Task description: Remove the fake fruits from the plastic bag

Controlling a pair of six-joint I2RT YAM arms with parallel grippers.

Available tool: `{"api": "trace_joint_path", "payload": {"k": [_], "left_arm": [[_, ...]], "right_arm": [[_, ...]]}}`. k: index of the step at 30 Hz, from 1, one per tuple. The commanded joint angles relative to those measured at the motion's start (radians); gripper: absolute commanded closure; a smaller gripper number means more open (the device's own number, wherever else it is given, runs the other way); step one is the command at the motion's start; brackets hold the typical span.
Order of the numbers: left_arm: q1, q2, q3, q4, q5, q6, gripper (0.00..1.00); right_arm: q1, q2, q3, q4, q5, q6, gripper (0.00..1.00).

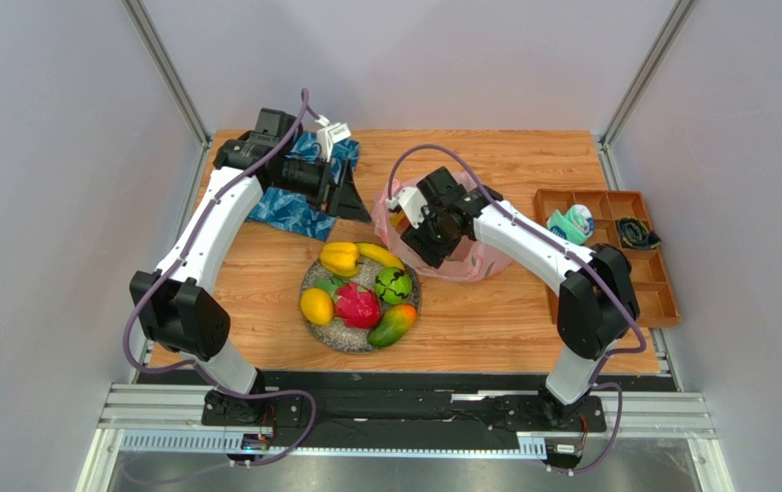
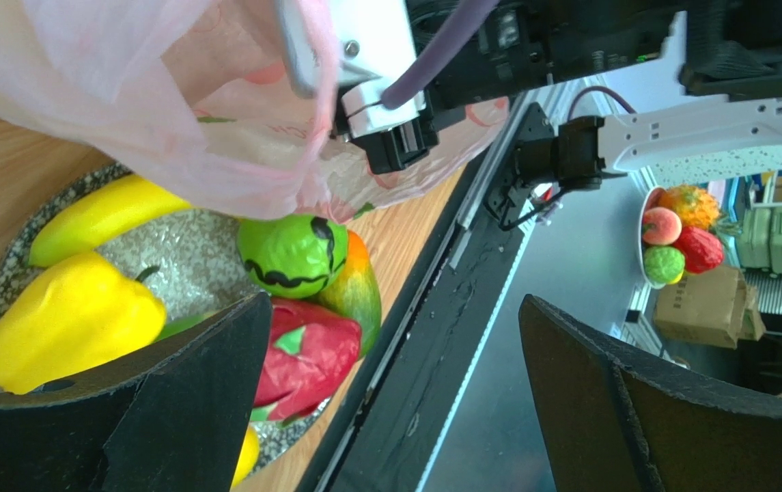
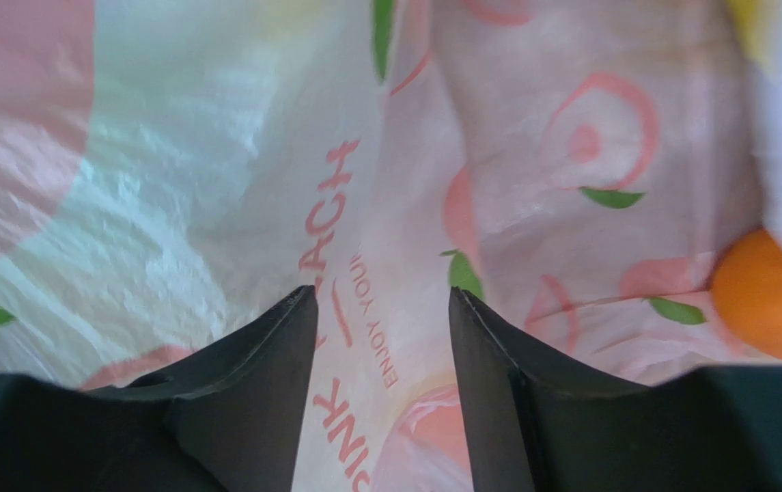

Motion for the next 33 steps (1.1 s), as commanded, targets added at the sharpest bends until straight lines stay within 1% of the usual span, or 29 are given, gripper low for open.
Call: {"api": "trace_joint_path", "payload": {"k": [1, 2, 3, 4, 6, 7, 9, 10, 11, 12, 13, 14, 15, 16, 18, 20, 23, 26, 27, 28, 29, 30, 31, 32, 33], "left_arm": [[-0.062, 0.064, 0.087, 0.130, -0.205, -0.137, 0.01], [-0.068, 0.085, 0.115, 0.130, -0.234, -0.137, 0.01], [-0.076, 0.125, 0.165, 0.140, -0.234, -0.132, 0.01], [-0.079, 0.147, 0.195, 0.142, -0.219, -0.137, 0.01], [-0.094, 0.199, 0.262, 0.150, -0.232, -0.134, 0.01], [-0.102, 0.210, 0.276, 0.153, -0.249, -0.129, 0.01], [-0.122, 0.245, 0.305, 0.150, -0.284, -0.120, 0.01], [-0.130, 0.256, 0.310, 0.143, -0.310, -0.110, 0.04], [-0.143, 0.262, 0.301, 0.134, -0.336, -0.105, 0.11], [-0.146, 0.262, 0.289, 0.134, -0.334, -0.097, 0.21], [-0.150, 0.260, 0.277, 0.134, -0.325, -0.094, 0.50], [-0.151, 0.247, 0.248, 0.139, -0.320, -0.097, 0.68], [-0.154, 0.239, 0.237, 0.140, -0.347, -0.103, 0.92], [-0.157, 0.225, 0.229, 0.139, -0.360, -0.105, 1.00], [-0.157, 0.222, 0.233, 0.133, -0.358, -0.100, 1.00], [-0.157, 0.222, 0.255, 0.133, -0.363, -0.097, 1.00], [-0.157, 0.227, 0.302, 0.133, -0.372, -0.088, 1.00], [-0.157, 0.224, 0.339, 0.127, -0.392, -0.079, 1.00], [-0.157, 0.220, 0.345, 0.125, -0.409, -0.074, 1.00], [-0.156, 0.213, 0.350, 0.119, -0.415, -0.073, 1.00], [-0.154, 0.208, 0.349, 0.120, -0.420, -0.074, 1.00], [-0.151, 0.202, 0.347, 0.122, -0.410, -0.080, 1.00], [-0.142, 0.194, 0.345, 0.128, -0.395, -0.085, 1.00], [-0.136, 0.193, 0.345, 0.131, -0.375, -0.089, 1.00], [-0.130, 0.196, 0.348, 0.133, -0.351, -0.097, 1.00]], "right_arm": [[-0.058, 0.029, 0.133, -0.001, 0.047, 0.051, 0.39], [-0.069, 0.041, 0.155, -0.016, 0.044, 0.057, 0.31], [-0.081, 0.067, 0.176, -0.022, 0.033, 0.063, 0.26], [-0.105, 0.081, 0.207, -0.025, 0.033, 0.075, 0.18], [-0.142, 0.132, 0.242, -0.035, 0.041, 0.089, 0.10], [-0.158, 0.156, 0.262, -0.038, 0.039, 0.106, 0.04], [-0.199, 0.215, 0.337, -0.056, 0.010, 0.111, 0.00], [-0.210, 0.227, 0.359, -0.058, -0.002, 0.092, 0.00], [-0.215, 0.244, 0.389, -0.058, -0.014, 0.075, 0.01], [-0.221, 0.261, 0.408, -0.059, -0.019, 0.049, 0.02], [-0.221, 0.294, 0.425, -0.070, -0.027, -0.002, 0.05], [-0.222, 0.314, 0.474, -0.084, -0.075, -0.042, 0.07], [-0.222, 0.328, 0.492, -0.097, -0.094, -0.076, 0.10], [-0.224, 0.347, 0.502, -0.094, -0.108, -0.131, 0.12], [-0.221, 0.361, 0.529, -0.093, -0.145, -0.179, 0.14], [-0.219, 0.370, 0.546, -0.096, -0.157, -0.227, 0.19], [-0.207, 0.338, 0.558, -0.099, -0.124, -0.233, 0.20], [-0.202, 0.260, 0.471, -0.041, -0.123, -0.221, 0.16], [-0.202, 0.191, 0.431, -0.015, -0.133, -0.231, 0.15], [-0.202, 0.151, 0.348, 0.026, -0.152, -0.253, 0.16], [-0.202, 0.116, 0.304, 0.045, -0.213, -0.279, 0.16], [-0.202, 0.048, 0.260, 0.066, -0.244, -0.350, 0.17], [-0.201, 0.020, 0.167, 0.105, -0.278, -0.392, 0.18], [-0.201, -0.003, 0.131, 0.122, -0.338, -0.432, 0.19], [-0.198, -0.023, 0.097, 0.131, -0.361, -0.481, 0.20]]}}
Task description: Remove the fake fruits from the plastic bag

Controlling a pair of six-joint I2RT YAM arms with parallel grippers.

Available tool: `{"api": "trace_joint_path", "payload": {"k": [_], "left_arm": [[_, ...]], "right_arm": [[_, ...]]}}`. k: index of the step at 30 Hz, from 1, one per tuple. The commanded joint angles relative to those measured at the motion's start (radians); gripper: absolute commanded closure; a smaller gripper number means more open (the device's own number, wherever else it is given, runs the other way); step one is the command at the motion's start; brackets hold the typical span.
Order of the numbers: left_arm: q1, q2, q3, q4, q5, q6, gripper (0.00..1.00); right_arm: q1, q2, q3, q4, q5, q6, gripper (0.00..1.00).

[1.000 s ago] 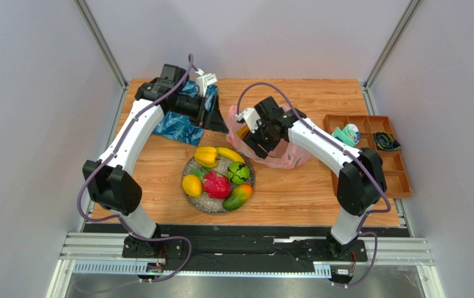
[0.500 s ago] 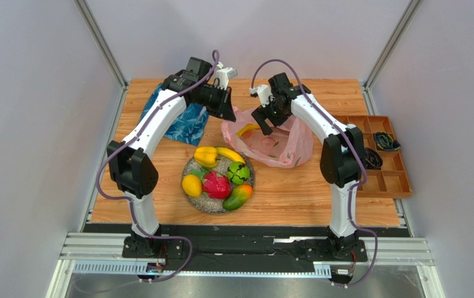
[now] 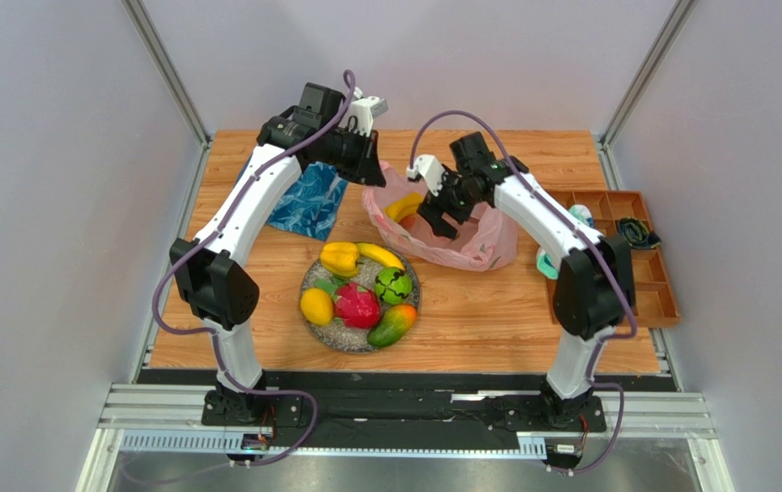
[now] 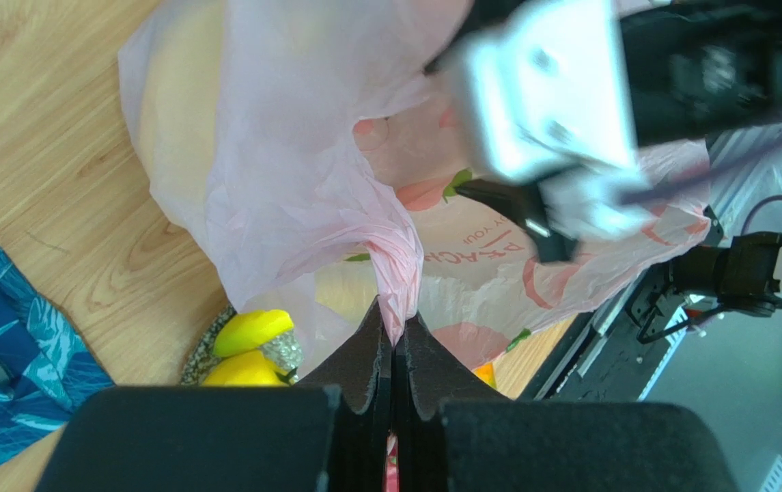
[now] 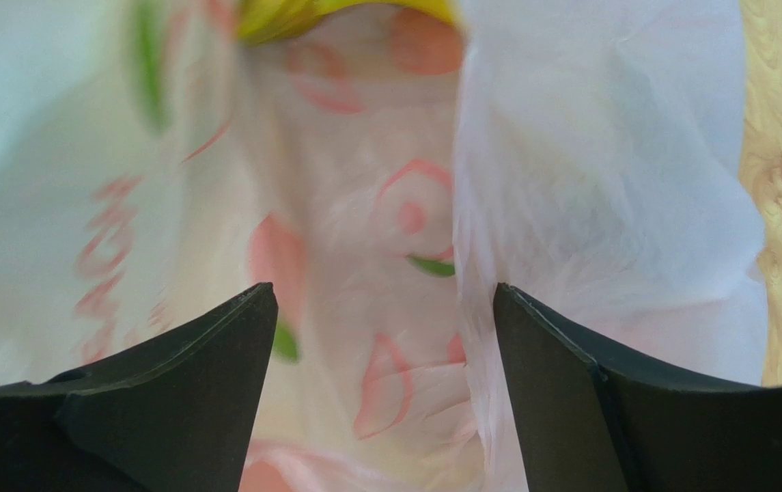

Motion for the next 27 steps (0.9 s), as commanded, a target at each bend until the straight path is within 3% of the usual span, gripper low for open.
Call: {"api": "trace_joint_path", "payload": {"k": [1, 6, 12, 14, 17, 18, 21, 27], "left_arm": [[0.028, -0.045, 0.043, 0.008, 0.051, -0.007, 1.00], [0.036, -0.020, 0.075, 0.009, 0.116, -0.015, 1.00], [0.036, -0.008, 0.072, 0.034, 0.157, -0.035, 1.00], [0.036, -0.009, 0.071, 0.034, 0.170, -0.029, 1.00], [0.036, -0.020, 0.052, 0.029, 0.171, -0.026, 1.00], [0.036, -0.023, 0.048, 0.027, 0.173, -0.023, 1.00], [0.036, -0.034, 0.028, 0.021, 0.185, -0.015, 1.00], [0.036, -0.045, 0.008, 0.023, 0.197, -0.018, 1.00]], "right_arm": [[0.009, -0.161, -0.135, 0.107, -0.184, -0.279, 0.22], [0.036, -0.100, -0.102, 0.080, -0.177, -0.410, 0.29], [0.053, 0.096, 0.110, -0.034, -0.158, -0.511, 0.34], [0.059, 0.145, 0.139, -0.014, -0.116, -0.518, 0.32], [0.059, 0.160, 0.138, 0.083, -0.069, -0.518, 0.21], [0.059, 0.163, 0.130, 0.110, -0.059, -0.530, 0.13], [0.059, 0.196, 0.110, 0.182, -0.011, -0.579, 0.06], [0.055, 0.377, 0.311, 0.057, 0.046, -0.588, 0.07]]}}
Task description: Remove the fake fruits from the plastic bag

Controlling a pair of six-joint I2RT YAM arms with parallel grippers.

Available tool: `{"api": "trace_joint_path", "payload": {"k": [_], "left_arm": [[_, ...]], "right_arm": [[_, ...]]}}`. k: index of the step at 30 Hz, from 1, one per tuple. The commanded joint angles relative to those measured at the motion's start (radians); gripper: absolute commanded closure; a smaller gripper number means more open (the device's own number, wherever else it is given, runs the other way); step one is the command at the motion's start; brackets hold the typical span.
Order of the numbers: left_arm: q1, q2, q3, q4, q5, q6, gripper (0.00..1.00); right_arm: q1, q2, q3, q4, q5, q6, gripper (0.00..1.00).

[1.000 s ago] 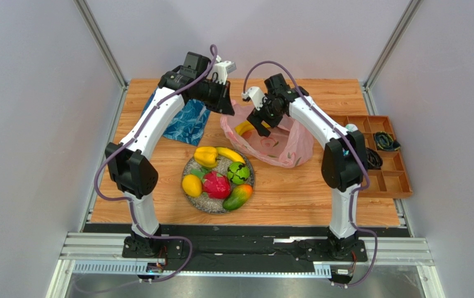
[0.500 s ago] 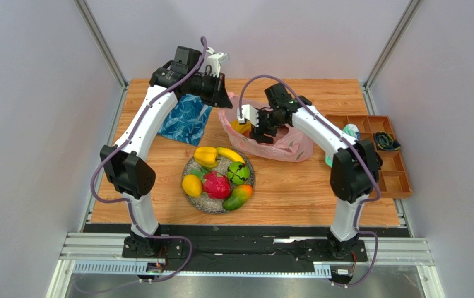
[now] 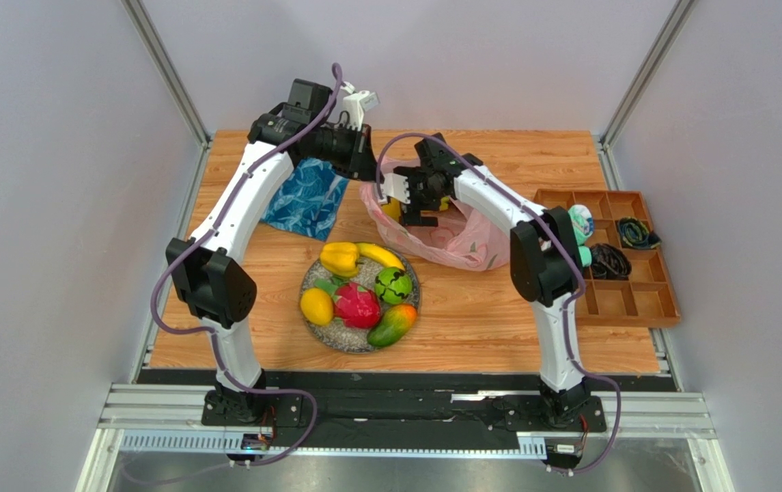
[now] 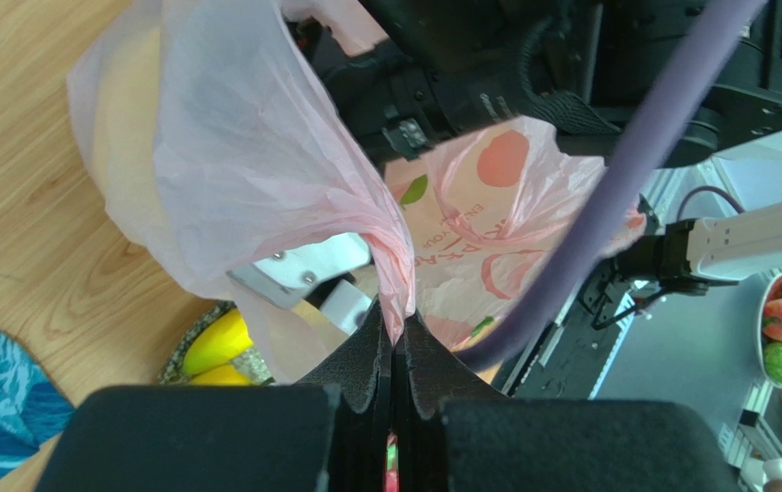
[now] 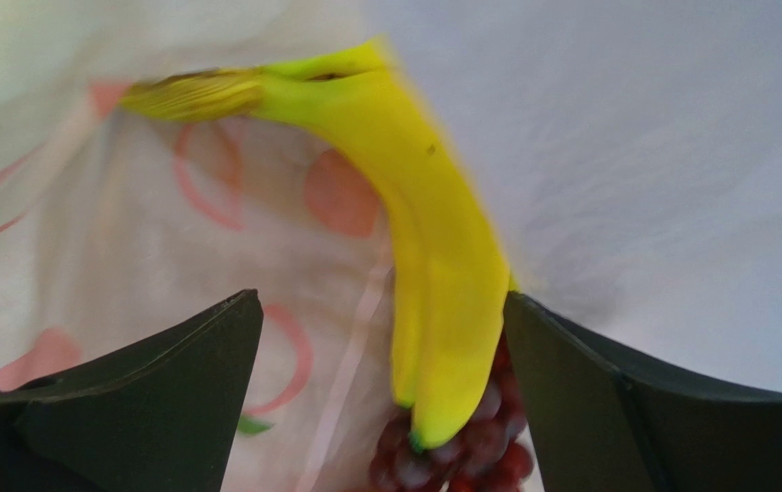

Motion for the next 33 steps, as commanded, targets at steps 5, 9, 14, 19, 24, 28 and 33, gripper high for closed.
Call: {"api": "trace_joint_path", "payload": {"k": [5, 9, 14, 19, 24, 28, 33], "left_arm": [[-0.001, -0.058, -0.019, 0.016, 0.031, 0.009, 1.00], [-0.001, -0.058, -0.033, 0.025, 0.016, 0.013, 1.00], [0.001, -0.032, -0.012, 0.025, 0.000, 0.029, 1.00], [0.013, 0.012, 0.026, 0.032, -0.023, 0.033, 1.00], [0.020, 0.043, 0.056, 0.049, -0.032, 0.007, 1.00], [0.022, 0.051, 0.085, 0.052, -0.075, -0.002, 1.00], [0.034, 0.052, 0.148, 0.071, -0.139, -0.005, 1.00]], "right_arm": [[-0.003, 0.210, 0.204, -0.066, 0.133, -0.013, 0.18], [-0.002, 0.149, 0.103, 0.114, 0.197, 0.037, 0.59], [-0.003, -0.091, -0.041, 0.187, 0.168, 0.138, 0.72], [-0.011, -0.291, -0.130, 0.127, 0.086, 0.280, 0.72], [-0.020, -0.395, -0.167, 0.078, -0.001, 0.418, 0.74], [-0.023, -0.435, -0.180, 0.069, 0.053, 0.542, 0.75], [-0.029, -0.434, -0.218, 0.063, 0.240, 0.554, 0.78]]}}
